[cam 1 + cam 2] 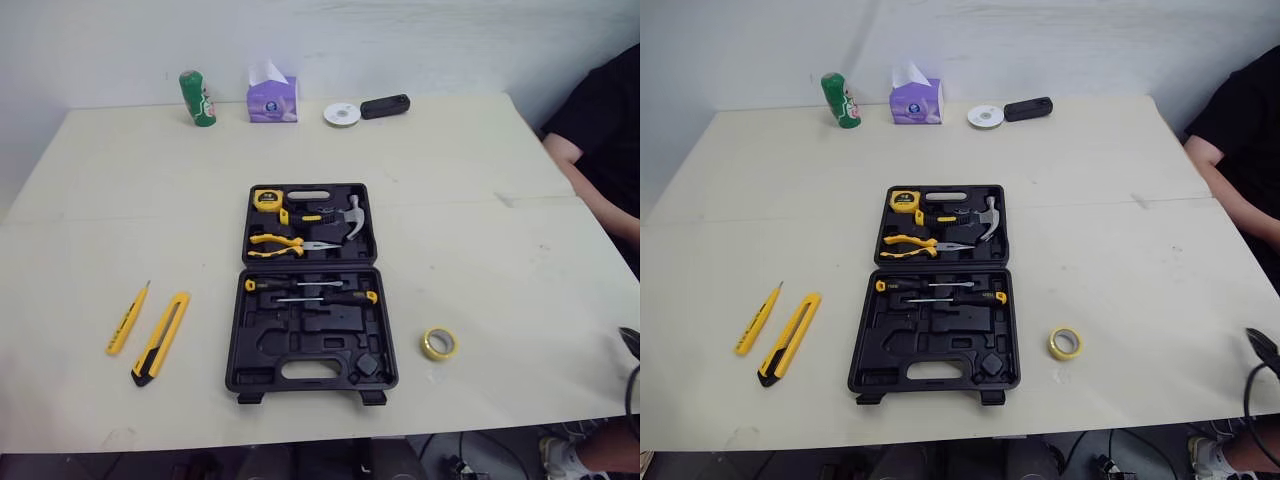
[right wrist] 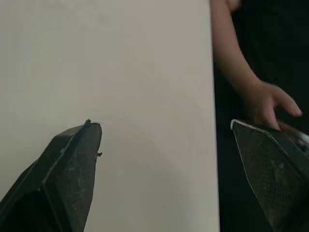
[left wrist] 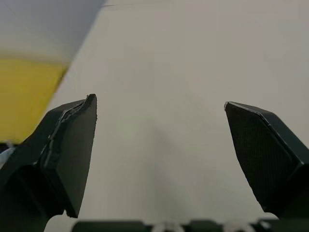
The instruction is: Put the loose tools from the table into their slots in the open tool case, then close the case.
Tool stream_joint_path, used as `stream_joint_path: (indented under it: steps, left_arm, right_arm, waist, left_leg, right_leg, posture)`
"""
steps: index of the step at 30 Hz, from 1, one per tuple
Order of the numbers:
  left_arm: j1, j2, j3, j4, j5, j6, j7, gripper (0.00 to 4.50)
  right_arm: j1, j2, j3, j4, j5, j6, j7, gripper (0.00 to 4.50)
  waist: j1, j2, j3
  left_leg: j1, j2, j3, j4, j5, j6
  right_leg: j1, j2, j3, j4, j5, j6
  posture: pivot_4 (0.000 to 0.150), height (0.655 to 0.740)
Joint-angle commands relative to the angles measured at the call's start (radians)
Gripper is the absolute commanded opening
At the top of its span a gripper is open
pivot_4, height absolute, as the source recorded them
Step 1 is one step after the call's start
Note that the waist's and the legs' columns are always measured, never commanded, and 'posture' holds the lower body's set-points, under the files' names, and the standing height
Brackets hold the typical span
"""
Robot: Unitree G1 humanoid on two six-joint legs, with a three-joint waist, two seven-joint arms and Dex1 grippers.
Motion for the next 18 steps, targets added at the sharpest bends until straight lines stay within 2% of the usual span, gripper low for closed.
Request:
stream_joint_path:
  steps: [1,5,9,18]
  left_arm:
    - [0.031,0.003,0.050,0.060,0.002,-0.045,0.056,4.50]
    - [0.043,0.000,0.036,0.084,0.014,-0.075,0.099,4.50]
    - [0.041,-0.023,0.018,0.028,-0.017,-0.066,0.090,4.50]
    - [-0.010,-0.042,-0.033,-0.092,-0.054,-0.029,0.084,4.50]
  right_arm:
    - [0.028,-0.036,-0.041,0.076,0.010,-0.046,-0.073,4.45]
    - [0.038,-0.034,-0.047,0.121,0.028,-0.051,-0.108,4.45]
    - [0.024,-0.030,-0.038,0.136,0.041,-0.049,-0.114,4.45]
    - [-0.051,-0.001,0.004,0.120,0.039,-0.046,-0.078,4.45]
  waist:
    - [-0.003,0.000,0.000]
    - [-0.004,0.000,0.000]
    - [-0.004,0.001,-0.001]
    - [-0.003,0.001,-0.001]
  left_leg:
    - [0.000,0.000,0.000,0.000,0.000,0.000]
    - [0.002,0.000,0.001,0.000,0.000,0.000]
    - [0.009,0.001,0.002,-0.002,-0.003,0.002]
    - [0.010,0.002,0.003,-0.002,-0.003,0.001]
  right_leg:
    - [0.000,0.000,0.000,0.000,0.000,0.000]
    - [0.002,0.000,0.001,-0.001,0.000,0.000]
    - [0.010,0.000,0.002,-0.004,0.000,0.000]
    - [0.010,0.000,0.003,-0.004,0.000,0.000]
  posture:
    - [0.150,0.7400]
    - [0.150,0.7400]
    - [0.150,0.7400]
    - [0.150,0.7400]
